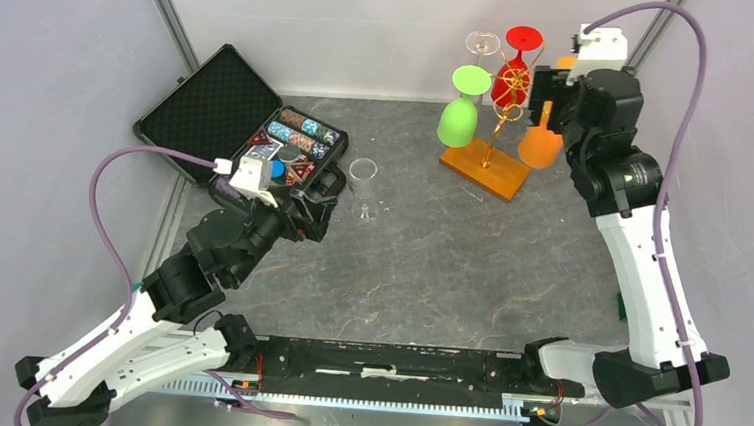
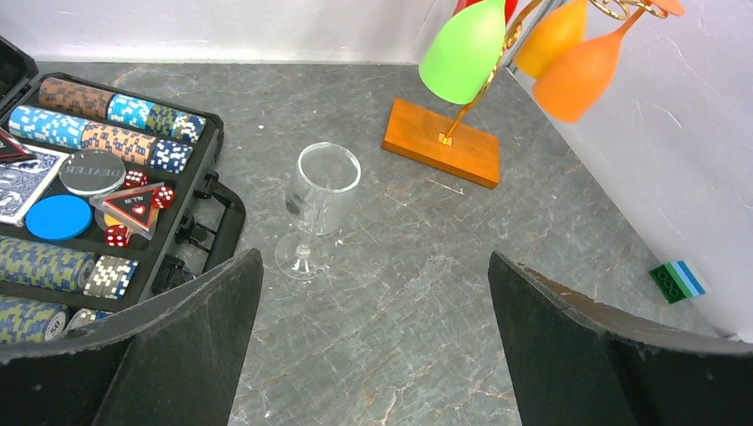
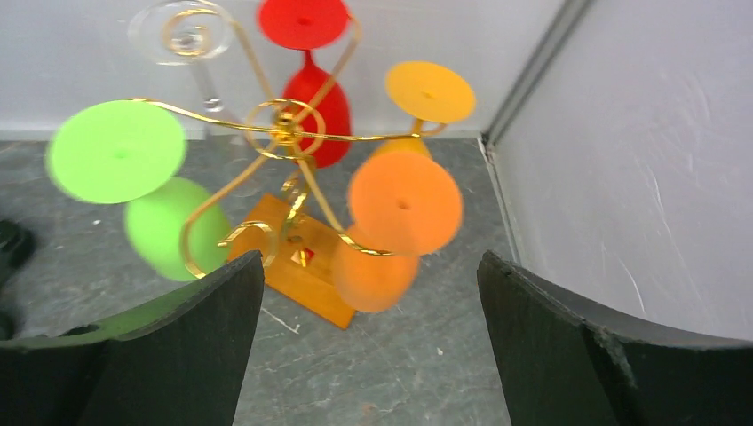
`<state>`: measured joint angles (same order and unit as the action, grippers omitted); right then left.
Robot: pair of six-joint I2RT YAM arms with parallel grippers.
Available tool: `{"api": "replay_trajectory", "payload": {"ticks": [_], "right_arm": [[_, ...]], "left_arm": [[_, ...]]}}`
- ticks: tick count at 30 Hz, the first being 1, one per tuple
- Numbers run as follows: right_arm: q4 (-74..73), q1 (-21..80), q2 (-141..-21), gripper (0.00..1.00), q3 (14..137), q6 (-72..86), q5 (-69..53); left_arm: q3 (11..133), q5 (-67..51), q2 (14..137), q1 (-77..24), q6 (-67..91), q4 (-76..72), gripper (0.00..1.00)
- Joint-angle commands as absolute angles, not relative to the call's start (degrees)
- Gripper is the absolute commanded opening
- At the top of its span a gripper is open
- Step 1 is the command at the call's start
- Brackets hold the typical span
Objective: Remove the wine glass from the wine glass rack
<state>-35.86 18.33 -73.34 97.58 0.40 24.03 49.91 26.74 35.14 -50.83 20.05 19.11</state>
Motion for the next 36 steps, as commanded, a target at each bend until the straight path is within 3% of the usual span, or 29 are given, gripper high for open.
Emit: {"api": "replay_trajectory", "payload": {"ticks": [1,9,17,32,36], "right_arm": [[-33.5,10.4,-72.4,0.94,95.2,4.1,15.5],[-23.2,-8.9,-74.2,0.76,88.0,20.4,-9.6],[-8.8,-17.6,-71.0,0.70,73.3,32.0,-24.1],[5.6,-19.8,-67.7,0.70,65.4,41.2,-27.0],[7.5,-19.8,-68.8,0.65,64.4,44.5,-28.2]], "left_arm": [[50.5,24.5,36.1,-50.8,19.5,16.1,1.00],[50.4,21.9,38.4,-50.9,20.6,15.5,1.00],[50.0,22.5,38.2,-50.9,20.5,15.4,1.00],[50.6,23.1,38.4,-50.9,20.3,16.0,1.00],[50.8,23.0,38.3,-50.9,20.3,16.0,1.00]]}}
